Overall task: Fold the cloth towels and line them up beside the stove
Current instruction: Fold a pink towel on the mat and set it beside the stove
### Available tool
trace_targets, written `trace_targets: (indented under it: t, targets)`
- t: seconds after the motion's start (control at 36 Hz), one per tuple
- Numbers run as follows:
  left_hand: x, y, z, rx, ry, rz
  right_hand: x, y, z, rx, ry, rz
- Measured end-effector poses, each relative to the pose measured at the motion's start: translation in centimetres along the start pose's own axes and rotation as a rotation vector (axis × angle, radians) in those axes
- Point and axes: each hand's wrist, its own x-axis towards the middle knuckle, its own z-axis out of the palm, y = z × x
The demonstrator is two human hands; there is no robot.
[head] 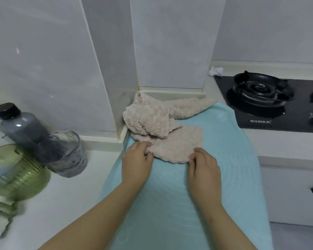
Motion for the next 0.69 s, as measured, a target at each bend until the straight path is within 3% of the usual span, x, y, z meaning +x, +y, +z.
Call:
trace_targets:
  t: [0.25, 0.5, 0.69]
  targets:
    - [-1.4, 0.1, -1.1, -0.476, 0.132, -0.029, -0.1, -0.1, -0.7, 0.356, 0.163, -0.037]
    - [-3.8, 0.1, -1.9, -0.411, 0.261, 0.197, -2.3, -0.3, -2.3, 0.384, 0.241, -0.077]
    - [-5.2, 0.0, -2.3, -0.381, 0.215, 0.171, -2.9, -0.1, -3.0, 0.464, 0.055, 0.035]
